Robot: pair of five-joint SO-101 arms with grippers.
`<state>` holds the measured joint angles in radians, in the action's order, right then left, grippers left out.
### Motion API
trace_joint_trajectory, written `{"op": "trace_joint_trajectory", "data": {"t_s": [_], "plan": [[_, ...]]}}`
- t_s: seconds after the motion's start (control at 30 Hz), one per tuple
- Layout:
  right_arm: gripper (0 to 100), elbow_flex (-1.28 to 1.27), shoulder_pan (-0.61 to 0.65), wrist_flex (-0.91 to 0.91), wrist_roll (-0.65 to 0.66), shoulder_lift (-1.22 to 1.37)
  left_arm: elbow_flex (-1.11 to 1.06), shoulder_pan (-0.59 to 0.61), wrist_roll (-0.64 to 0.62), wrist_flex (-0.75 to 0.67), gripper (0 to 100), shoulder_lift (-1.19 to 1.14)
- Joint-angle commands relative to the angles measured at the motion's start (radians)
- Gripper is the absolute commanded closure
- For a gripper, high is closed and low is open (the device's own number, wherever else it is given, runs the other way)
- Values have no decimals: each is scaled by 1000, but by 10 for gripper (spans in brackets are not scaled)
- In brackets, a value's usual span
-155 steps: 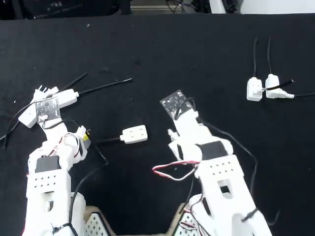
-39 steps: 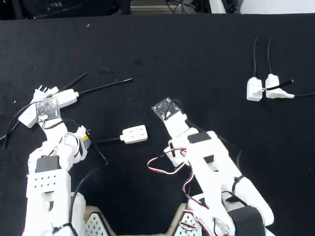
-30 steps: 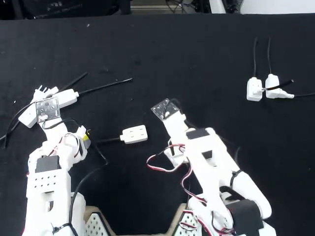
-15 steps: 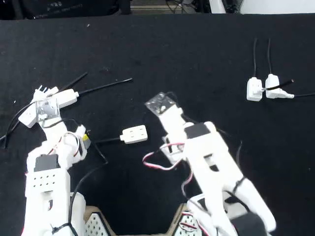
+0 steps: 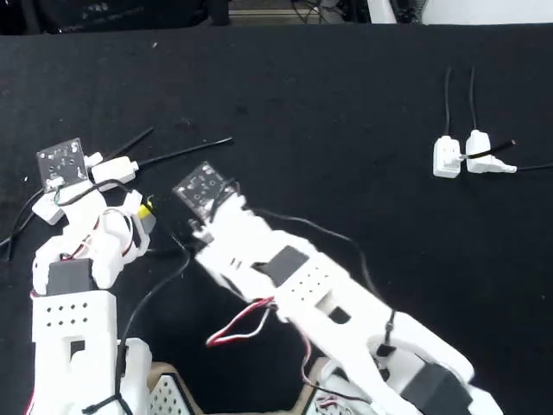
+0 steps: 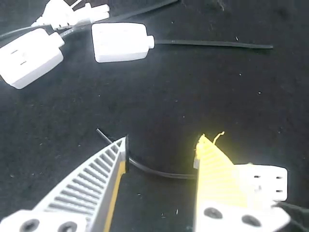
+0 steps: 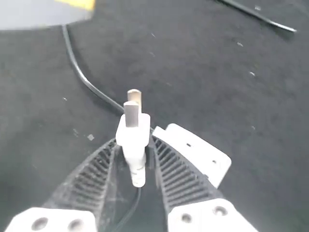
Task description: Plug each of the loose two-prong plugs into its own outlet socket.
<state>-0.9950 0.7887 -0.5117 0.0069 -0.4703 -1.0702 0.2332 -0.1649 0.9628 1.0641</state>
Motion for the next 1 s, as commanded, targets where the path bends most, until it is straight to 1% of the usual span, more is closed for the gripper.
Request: {"op": "trace_joint_trajectory", "data": {"t_s": [0.0,0.1,0.23,0.3,0.47,0.63,0.83,0.97], "plan": [[988,-2,52,87,-38,12,50,-68,-38,-31,766,8],[988,-50,75,144,-35,-16,27,-131,-72,-37,766,8],[988,-153,77,264,-31,-93,16,-177,-75,-37,766,8],[988,-180,77,284,-31,-120,16,-199,-75,-37,766,8],[988,-203,74,281,-31,-177,-33,-223,-66,-54,766,8],[988,-191,72,190,-31,-255,-104,-216,-9,-97,766,8],[988,-217,71,141,-31,-360,-130,-213,-5,-100,766,8],[988,-248,71,144,-31,-420,-142,-213,-5,-101,766,8]]}}
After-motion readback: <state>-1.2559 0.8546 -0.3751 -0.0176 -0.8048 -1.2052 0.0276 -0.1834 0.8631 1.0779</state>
